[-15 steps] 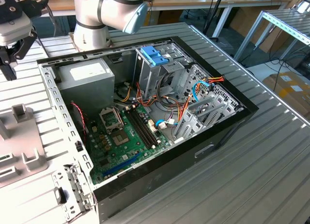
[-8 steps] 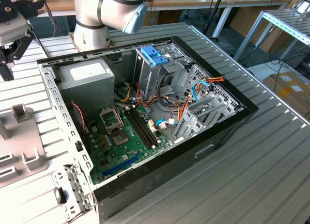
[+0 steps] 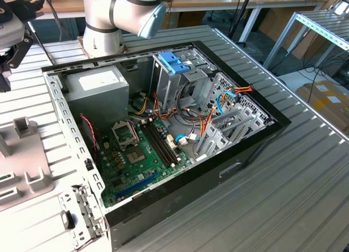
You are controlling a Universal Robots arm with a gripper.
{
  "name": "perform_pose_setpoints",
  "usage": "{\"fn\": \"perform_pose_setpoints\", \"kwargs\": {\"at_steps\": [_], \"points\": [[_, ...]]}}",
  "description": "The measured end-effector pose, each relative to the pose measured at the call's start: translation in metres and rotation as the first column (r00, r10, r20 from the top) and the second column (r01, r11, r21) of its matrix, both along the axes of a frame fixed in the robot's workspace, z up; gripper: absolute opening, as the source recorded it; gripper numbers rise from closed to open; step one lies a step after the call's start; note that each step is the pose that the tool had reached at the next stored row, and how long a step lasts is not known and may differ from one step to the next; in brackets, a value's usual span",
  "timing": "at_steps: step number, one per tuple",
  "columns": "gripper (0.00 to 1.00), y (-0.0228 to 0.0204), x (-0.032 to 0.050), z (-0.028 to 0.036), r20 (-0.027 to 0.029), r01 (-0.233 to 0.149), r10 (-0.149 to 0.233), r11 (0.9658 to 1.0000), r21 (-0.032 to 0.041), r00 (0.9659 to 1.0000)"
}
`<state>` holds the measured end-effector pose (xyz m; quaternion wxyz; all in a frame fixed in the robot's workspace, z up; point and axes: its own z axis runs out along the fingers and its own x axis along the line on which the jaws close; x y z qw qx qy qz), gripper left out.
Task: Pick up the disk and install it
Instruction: 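Reach for the disk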
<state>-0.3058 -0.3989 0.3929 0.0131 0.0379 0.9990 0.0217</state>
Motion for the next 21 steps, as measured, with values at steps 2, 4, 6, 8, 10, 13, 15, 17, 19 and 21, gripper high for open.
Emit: {"fn": "perform_pose_setpoints", "kwargs": {"at_steps": [2, 4, 6, 8, 10, 13, 15, 17, 19, 21], "points": [[0.11, 0.0, -0.0013, 0.0, -0.0001, 0.0, 0.0, 1.0, -0.0001, 1.0], [0.11, 0.0, -0.0021, 0.0, 0.0, 0.0, 0.0, 1.0, 0.0, 1.0], [0.11, 0.0, -0.003, 0.0, -0.0001, 0.0, 0.0, 1.0, -0.0001, 1.0], [0.11, 0.0, -0.0043, -0.0001, 0.0, 0.0, 0.0, 1.0, 0.0, 1.0], [0.11, 0.0, -0.0049, -0.0001, 0.0, 0.0, 0.0, 1.0, 0.0, 1.0], [0.11, 0.0, -0.0159, -0.0002, 0.0, 0.0, 0.0, 1.0, -0.0001, 1.0], [0.11, 0.0, -0.0208, -0.0002, 0.0, 0.0, 0.0, 1.0, 0.0, 1.0], [0.11, 0.0, -0.0241, -0.0002, 0.0, 0.0, 0.0, 1.0, -0.0001, 1.0], [0.11, 0.0, -0.0251, -0.0002, 0.0, 0.0, 0.0, 1.0, 0.0, 1.0], [0.11, 0.0, -0.026, -0.0002, 0.0, 0.0, 0.0, 1.0, -0.0001, 1.0]]}}
